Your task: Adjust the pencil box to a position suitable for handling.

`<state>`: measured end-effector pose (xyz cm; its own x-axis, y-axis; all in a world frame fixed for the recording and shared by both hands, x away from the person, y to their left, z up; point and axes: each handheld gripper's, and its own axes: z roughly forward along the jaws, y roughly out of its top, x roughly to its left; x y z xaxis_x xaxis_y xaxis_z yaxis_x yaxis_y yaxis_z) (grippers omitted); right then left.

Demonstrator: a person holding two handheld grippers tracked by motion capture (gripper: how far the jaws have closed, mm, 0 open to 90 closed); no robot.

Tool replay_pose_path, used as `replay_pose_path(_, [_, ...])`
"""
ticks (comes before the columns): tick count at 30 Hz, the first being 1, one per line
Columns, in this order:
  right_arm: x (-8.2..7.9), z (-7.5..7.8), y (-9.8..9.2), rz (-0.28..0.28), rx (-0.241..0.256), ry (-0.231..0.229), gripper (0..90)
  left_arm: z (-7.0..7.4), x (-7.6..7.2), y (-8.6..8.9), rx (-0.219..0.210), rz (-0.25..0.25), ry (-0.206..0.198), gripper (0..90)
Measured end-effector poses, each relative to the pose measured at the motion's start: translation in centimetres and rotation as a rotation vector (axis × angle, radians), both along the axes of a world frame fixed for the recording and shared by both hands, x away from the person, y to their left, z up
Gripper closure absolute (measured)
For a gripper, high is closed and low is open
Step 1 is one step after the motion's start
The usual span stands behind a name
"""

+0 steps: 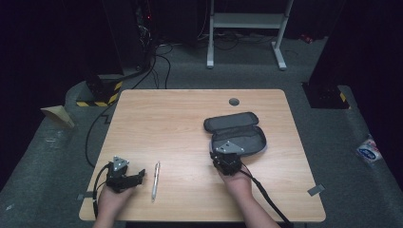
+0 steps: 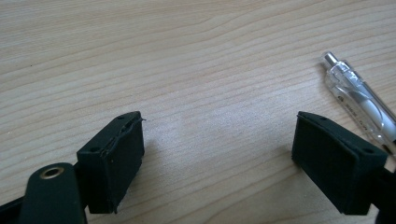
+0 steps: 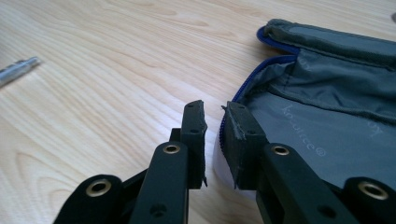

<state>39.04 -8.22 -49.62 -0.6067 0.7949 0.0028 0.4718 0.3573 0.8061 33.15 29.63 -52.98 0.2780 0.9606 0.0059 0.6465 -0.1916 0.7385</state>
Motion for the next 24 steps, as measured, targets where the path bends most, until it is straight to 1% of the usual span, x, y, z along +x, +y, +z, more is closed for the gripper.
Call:
replay_pose_path(5, [-1.0,-0.4,1.4,0.026,0.019,-0.006,77.1,0.0,0.0,0.0,0.000,0.000,0.000,17.1])
replay_pose_path(8, [-1.2,-0.5,1.7,0.036,0.015,-0.014,76.9,0.0,0.0,0.0,0.000,0.000,0.000,17.1])
replay_pose_path(11, [-1.7,-0.6,2.2,0.043,0.029,-0.013,76.8,0.0,0.0,0.0,0.000,-0.001,0.002,17.1])
replay_pose_path(13, [-2.2,-0.6,2.6,0.068,0.031,-0.020,73.0,0.0,0.0,0.0,0.000,-0.001,0.002,17.1])
replay_pose_path(15, [-2.5,-0.3,2.6,0.082,0.039,-0.027,68.1,0.0,0.0,0.0,0.000,-0.001,0.001,17.2])
replay_pose_path(16, [-2.5,-0.3,2.6,0.082,0.039,-0.027,68.1,0.0,0.0,0.0,0.000,-0.001,0.001,17.2])
replay_pose_path(17, [-2.7,0.4,2.1,0.078,0.062,-0.039,65.3,0.0,0.0,0.0,0.000,-0.001,0.002,17.1])
replay_pose_path(18, [-2.7,0.4,2.1,0.078,0.062,-0.039,65.3,0.0,0.0,0.0,0.000,-0.001,0.002,17.2])
replay_pose_path(19, [-2.8,1.5,1.1,0.067,0.083,-0.061,63.6,0.0,0.0,0.0,0.000,-0.001,0.000,17.1])
replay_pose_path(20, [-2.8,1.5,1.1,0.067,0.083,-0.061,63.6,0.0,0.0,0.0,0.000,-0.001,0.000,17.2])
replay_pose_path(21, [-2.7,2.7,-0.5,0.045,0.091,-0.093,62.8,0.0,0.0,0.0,0.000,-0.001,0.002,17.1])
replay_pose_path(22, [-2.7,2.7,-0.5,0.045,0.091,-0.093,62.8,0.0,0.0,0.0,0.000,-0.001,0.002,17.1])
replay_pose_path(23, [-2.3,3.8,-2.5,0.000,0.072,-0.122,62.5,0.0,0.0,0.0,0.000,-0.001,0.000,17.1])
replay_pose_path(24, [-2.3,3.8,-2.5,0.000,0.072,-0.122,62.5,0.0,0.0,0.0,0.000,-0.001,0.000,17.2])
